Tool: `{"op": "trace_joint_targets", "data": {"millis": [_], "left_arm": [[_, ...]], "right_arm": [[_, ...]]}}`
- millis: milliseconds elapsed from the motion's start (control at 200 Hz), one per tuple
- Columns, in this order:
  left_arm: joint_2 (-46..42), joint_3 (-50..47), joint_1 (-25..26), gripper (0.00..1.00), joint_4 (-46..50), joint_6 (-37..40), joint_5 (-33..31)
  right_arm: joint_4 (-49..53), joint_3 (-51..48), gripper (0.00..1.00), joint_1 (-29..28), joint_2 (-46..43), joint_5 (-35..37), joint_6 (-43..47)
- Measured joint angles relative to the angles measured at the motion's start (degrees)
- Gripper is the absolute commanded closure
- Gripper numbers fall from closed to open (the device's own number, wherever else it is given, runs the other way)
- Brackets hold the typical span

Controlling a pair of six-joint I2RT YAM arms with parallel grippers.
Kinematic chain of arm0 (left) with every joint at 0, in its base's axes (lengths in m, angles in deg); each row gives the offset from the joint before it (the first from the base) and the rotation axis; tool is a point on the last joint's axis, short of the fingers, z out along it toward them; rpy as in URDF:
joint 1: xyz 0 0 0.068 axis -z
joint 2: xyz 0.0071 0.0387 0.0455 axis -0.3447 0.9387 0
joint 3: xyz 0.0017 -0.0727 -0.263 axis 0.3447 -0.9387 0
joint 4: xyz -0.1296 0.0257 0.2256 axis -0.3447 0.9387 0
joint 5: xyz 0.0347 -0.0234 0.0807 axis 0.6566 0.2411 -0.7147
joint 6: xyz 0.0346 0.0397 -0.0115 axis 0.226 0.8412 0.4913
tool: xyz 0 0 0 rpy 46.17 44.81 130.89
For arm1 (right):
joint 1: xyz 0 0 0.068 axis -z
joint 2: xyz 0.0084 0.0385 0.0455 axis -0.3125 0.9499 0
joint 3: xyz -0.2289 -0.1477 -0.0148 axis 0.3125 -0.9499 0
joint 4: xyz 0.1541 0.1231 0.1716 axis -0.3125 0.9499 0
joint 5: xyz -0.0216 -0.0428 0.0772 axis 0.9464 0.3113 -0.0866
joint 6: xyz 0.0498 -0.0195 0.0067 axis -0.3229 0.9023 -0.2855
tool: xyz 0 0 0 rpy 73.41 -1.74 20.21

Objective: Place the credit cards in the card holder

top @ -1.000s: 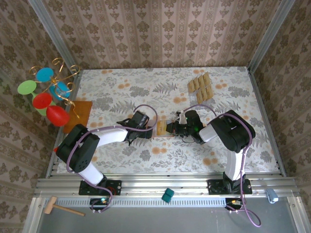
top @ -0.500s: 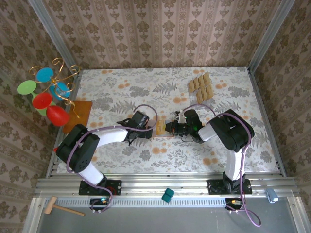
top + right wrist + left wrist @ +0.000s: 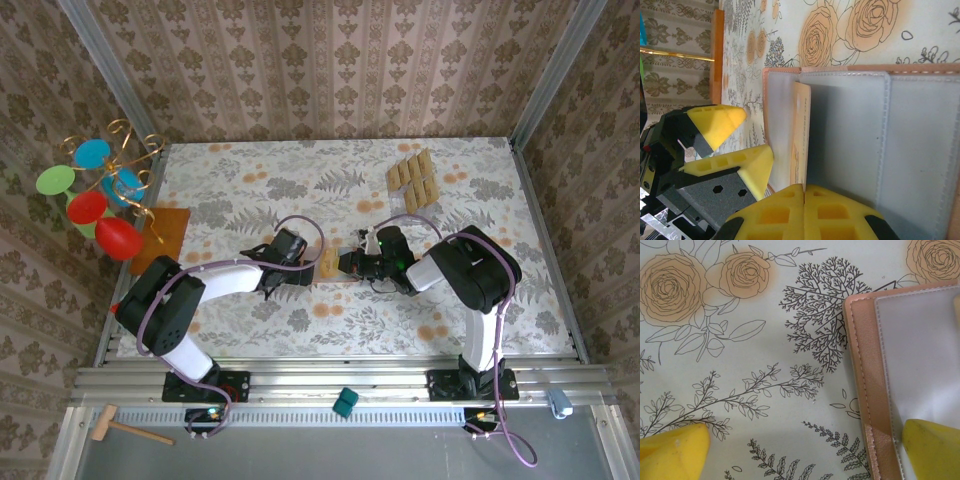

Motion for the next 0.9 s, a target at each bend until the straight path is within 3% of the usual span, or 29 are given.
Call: {"op": "trace_joint_targets", "data": {"millis": [110, 270, 450, 695, 905], "left_arm": [[0.0, 0.0, 0.0, 0.0, 0.0, 0.0, 0.0], [0.0, 0.0, 0.0, 0.0, 0.0, 0.0, 0.0], [0.0, 0.0, 0.0, 0.0, 0.0, 0.0, 0.0], [0.0, 0.0, 0.0, 0.0, 0.0, 0.0, 0.0], [0.0, 0.0, 0.0, 0.0, -0.2, 0.0, 0.0]], "right_arm": [[0.1, 0.0, 0.92, 0.0, 0.0, 0.0, 0.0], [1.6, 1.0, 0.7, -0.2, -0.8, -0.2, 0.6], [6.0, 2.4, 0.54, -0.7, -2.9, 0.7, 2.0], [11.8, 3.4, 0.24, -0.8, -6.4, 2.0, 4.1], [17.9, 4.7, 0.19, -1.0, -8.6, 3.1, 6.6]]}}
